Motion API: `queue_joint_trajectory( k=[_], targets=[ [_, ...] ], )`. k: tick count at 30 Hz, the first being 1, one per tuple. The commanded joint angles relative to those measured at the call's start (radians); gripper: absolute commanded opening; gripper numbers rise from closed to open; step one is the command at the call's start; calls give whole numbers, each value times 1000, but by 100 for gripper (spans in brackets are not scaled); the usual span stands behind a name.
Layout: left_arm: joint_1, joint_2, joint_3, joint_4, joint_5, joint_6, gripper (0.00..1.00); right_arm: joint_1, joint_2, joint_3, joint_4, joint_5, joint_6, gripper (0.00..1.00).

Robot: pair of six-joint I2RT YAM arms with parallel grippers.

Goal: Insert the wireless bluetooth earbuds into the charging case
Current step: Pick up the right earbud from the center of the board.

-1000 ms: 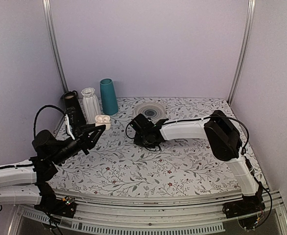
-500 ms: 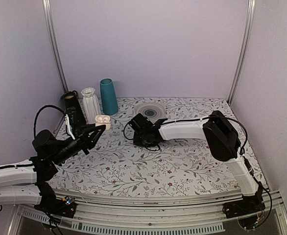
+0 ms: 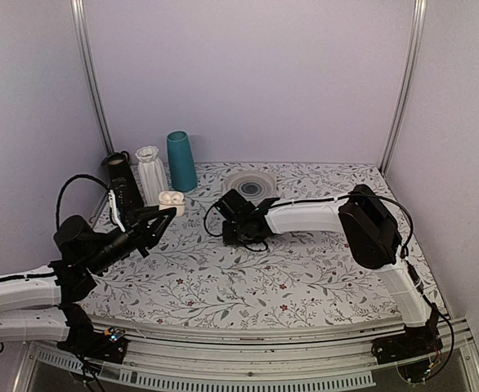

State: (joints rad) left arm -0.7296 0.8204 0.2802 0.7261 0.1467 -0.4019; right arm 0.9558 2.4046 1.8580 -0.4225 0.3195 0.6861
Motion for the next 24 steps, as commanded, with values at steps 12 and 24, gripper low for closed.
queue_joint_trajectory(
  k=[12, 24],
  targets=[
    [41, 51, 46, -24, 38, -33, 0, 3, -43, -96, 16, 17, -92, 11],
    [80, 154, 49, 1, 136, -70, 0, 3, -291, -372, 202, 55, -178, 11]
  ],
)
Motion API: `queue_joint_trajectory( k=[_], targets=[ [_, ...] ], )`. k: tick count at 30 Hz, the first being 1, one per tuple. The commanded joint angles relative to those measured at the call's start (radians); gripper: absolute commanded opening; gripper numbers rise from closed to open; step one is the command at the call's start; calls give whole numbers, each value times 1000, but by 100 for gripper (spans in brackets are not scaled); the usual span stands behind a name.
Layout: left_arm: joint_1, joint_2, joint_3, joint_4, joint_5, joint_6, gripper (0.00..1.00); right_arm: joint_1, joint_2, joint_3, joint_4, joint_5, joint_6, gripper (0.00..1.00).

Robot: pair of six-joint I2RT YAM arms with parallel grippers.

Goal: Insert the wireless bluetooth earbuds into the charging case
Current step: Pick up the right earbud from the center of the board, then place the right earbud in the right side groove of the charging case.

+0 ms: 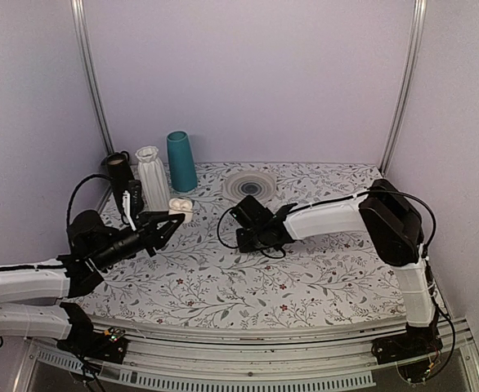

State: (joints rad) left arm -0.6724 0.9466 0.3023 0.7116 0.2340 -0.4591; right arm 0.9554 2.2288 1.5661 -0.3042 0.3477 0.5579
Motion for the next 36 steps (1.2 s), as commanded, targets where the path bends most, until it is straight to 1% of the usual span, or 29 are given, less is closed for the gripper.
queue_joint_trajectory(
  k=[1, 5, 13, 20, 28, 36],
  targets=[
    [25, 37, 29, 18, 56, -13, 0, 2, -142, -107, 102, 30, -63, 11],
    [33, 81, 46, 22, 97, -6, 0, 4, -246, -201, 157, 42, -106, 11],
    [37, 224, 103, 86, 240, -10, 0, 10, -487, -397, 256, 50, -215, 11],
    [36, 358, 190, 141, 361, -31, 0, 40, -651, -492, 317, 53, -323, 12],
    [36, 494, 296, 101, 448, -59, 0, 92, -766, -547, 350, 50, -402, 12],
    [33, 587, 352, 148, 543, -119, 0, 156, -789, -552, 381, 126, -478, 12]
  ],
)
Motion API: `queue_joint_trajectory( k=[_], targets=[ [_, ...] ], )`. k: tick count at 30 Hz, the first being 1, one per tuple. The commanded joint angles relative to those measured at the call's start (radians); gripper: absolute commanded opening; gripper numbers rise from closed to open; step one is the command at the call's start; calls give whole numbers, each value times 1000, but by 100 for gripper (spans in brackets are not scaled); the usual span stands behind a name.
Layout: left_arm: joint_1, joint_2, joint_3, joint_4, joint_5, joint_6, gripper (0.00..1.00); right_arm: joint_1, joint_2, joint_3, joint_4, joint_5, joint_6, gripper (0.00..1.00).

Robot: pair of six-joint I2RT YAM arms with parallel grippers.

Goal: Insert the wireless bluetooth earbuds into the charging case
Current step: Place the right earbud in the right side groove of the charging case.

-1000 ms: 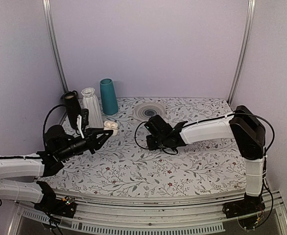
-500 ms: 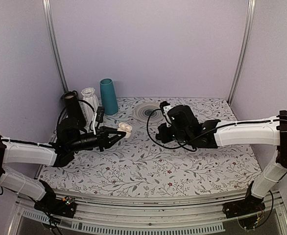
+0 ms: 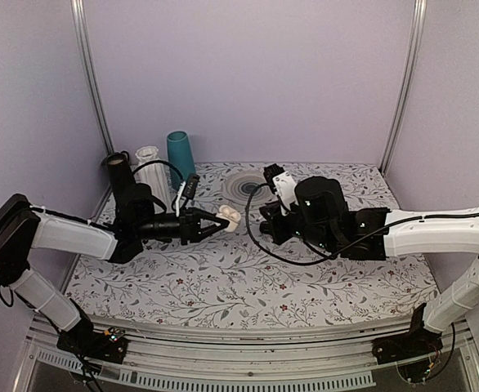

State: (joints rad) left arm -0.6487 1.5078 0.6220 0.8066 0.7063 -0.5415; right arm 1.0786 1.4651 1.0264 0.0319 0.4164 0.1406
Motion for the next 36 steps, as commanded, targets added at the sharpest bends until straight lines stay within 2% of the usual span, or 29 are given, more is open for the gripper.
queue_joint_trajectory(
  k=[1, 13, 36],
  targets=[
    [9, 31, 38, 58, 79, -41, 0, 39, -22, -12, 51, 65, -72, 12],
    [-18, 81, 95, 51, 140, -52, 0, 95, 35, 36, 79, 122, -175, 12],
    [-48, 96, 141, 14, 170, -45, 0, 138, 66, 53, 113, 160, -238, 13]
  ],
)
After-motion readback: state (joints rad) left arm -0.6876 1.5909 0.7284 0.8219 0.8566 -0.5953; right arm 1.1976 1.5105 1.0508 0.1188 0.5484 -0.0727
